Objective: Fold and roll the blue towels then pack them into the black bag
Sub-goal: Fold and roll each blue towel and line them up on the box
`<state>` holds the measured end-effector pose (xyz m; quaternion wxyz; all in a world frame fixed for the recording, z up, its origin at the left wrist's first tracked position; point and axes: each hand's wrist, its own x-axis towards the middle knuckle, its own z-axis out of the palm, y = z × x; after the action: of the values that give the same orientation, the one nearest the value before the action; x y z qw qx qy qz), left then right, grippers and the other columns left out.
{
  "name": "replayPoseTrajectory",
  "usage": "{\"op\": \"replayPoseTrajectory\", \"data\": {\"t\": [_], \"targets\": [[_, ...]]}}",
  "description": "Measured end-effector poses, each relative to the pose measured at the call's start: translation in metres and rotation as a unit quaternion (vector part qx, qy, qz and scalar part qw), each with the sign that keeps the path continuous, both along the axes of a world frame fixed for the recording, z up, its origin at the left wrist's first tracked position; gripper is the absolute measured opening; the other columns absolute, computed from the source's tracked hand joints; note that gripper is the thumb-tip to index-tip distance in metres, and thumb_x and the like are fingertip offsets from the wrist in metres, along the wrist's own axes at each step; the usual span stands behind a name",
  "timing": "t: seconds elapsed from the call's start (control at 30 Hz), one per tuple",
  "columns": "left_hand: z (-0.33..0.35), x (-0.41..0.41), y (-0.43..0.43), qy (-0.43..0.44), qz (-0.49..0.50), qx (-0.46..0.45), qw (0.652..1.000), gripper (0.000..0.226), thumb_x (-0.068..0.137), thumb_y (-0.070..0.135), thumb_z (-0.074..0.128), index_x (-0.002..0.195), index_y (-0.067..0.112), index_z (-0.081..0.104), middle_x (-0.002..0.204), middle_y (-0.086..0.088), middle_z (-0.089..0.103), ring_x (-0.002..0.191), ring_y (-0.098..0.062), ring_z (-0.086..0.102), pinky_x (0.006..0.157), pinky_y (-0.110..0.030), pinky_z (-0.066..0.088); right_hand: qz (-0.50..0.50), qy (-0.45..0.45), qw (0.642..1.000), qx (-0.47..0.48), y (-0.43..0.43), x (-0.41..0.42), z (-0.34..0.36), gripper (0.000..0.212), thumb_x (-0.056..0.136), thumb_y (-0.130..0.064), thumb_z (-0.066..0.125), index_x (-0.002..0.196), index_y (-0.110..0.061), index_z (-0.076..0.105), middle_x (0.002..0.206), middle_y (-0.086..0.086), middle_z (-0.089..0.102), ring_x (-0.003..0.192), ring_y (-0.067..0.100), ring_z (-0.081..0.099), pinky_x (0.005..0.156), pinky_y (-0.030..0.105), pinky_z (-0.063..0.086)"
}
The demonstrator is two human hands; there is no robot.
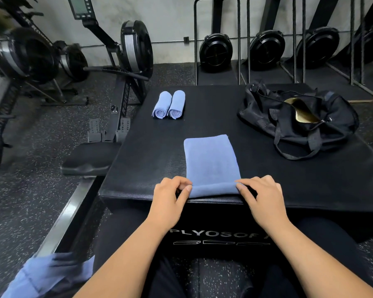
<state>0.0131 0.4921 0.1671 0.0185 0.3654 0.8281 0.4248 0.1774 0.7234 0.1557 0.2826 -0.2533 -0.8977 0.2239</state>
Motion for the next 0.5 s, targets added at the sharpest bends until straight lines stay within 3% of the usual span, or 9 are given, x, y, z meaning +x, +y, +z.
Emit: {"op": "replayPoseTrajectory", "data": {"t": [0.1,0.17,0.23,0.33,0.4,0.5], "targets": [[0.002,0.001,0.002,0.014,0.01,-0.014,1.0,0.007,0.102,0.033,0.064,0.098,0.037,0.068,0.097,0.024,0.063,0.1,-0.006,0.051,0.095,-0.031,0.04,-0.047,0.032,0.995,-0.084,-0.007,0.0,0.008,0.009,0.088,-0.046,0.079,0.096,-0.042,0.077,0.082,-0.016,0.058,0.094,0.0,0.048,0.093,0.038,0.041],[0.001,0.0,0.004,0.054,0.028,-0.036,0.997,0.014,0.1,0.034,0.064,0.087,0.037,0.063,0.083,0.018,0.059,0.093,-0.008,0.048,0.091,-0.037,0.043,-0.071,0.033,0.996,-0.054,-0.007,0.001,0.007,0.012,0.083,-0.045,0.084,0.092,-0.04,0.077,0.08,-0.017,0.057,0.088,0.005,0.047,0.089,0.041,0.044],[0.001,-0.003,0.006,0.084,0.04,-0.042,0.995,0.017,0.097,0.032,0.067,0.084,0.039,0.061,0.086,0.019,0.054,0.093,-0.012,0.046,0.087,-0.037,0.044,-0.08,0.02,0.997,-0.004,-0.002,0.0,0.004,0.017,0.083,-0.05,0.083,0.093,-0.039,0.076,0.087,-0.018,0.059,0.09,0.013,0.047,0.085,0.043,0.046],[0.001,-0.004,0.008,0.145,0.014,-0.018,0.989,0.017,0.093,0.016,0.073,0.098,0.031,0.07,0.104,0.018,0.056,0.103,-0.014,0.048,0.09,-0.034,0.041,-0.055,0.034,0.996,0.065,0.003,-0.003,0.003,0.016,0.085,-0.04,0.085,0.098,-0.033,0.078,0.101,-0.017,0.064,0.094,0.019,0.049,0.081,0.042,0.044],[0.0,-0.003,0.009,0.203,-0.02,-0.014,0.979,0.026,0.089,0.002,0.071,0.096,0.027,0.072,0.107,0.016,0.06,0.103,-0.017,0.051,0.087,-0.037,0.041,-0.011,0.037,0.992,0.124,-0.002,-0.005,0.002,0.003,0.094,-0.031,0.079,0.095,-0.033,0.077,0.101,-0.018,0.068,0.092,0.02,0.049,0.076,0.039,0.039],[-0.002,-0.002,0.009,0.226,-0.038,-0.019,0.973,0.027,0.088,0.0,0.068,0.095,0.027,0.072,0.106,0.018,0.063,0.103,-0.018,0.054,0.084,-0.039,0.041,0.011,0.035,0.99,0.139,-0.005,-0.005,-0.005,0.013,0.099,-0.03,0.064,0.098,-0.032,0.077,0.102,-0.02,0.07,0.09,0.018,0.048,0.074,0.035,0.035]]}}
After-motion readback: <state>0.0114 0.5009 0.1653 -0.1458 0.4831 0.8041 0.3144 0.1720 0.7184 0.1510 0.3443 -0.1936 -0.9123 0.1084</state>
